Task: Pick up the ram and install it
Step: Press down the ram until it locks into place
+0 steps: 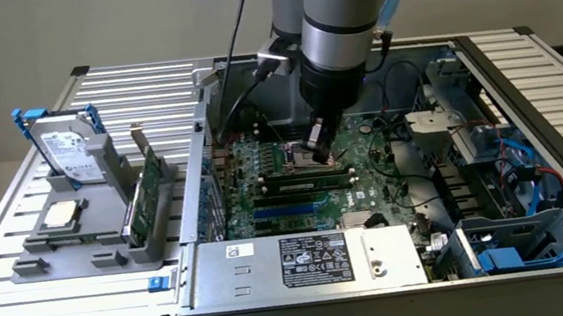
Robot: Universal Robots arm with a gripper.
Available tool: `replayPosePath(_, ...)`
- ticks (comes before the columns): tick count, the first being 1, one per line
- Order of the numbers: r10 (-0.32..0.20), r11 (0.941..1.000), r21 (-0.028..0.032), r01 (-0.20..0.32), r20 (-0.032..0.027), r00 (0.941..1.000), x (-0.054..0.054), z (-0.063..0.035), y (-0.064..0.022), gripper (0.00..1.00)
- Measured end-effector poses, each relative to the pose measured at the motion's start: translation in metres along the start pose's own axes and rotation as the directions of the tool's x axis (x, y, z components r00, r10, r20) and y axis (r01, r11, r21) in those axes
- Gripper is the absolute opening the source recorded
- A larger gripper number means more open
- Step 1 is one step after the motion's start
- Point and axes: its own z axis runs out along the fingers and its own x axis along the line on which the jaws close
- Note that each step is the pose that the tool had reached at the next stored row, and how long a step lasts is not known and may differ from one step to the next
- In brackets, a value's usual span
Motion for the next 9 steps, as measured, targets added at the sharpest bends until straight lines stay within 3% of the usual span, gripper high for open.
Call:
replayPosePath(5,0.090,0.9960,0.0008,-0.090,0.0052,0.9960,0.0000,0.0019,-0.0001,0.11)
replayPosePath(9,0.162,0.9868,0.0011,-0.162,0.0097,0.9868,0.0000,0.0026,-0.0001,0.11)
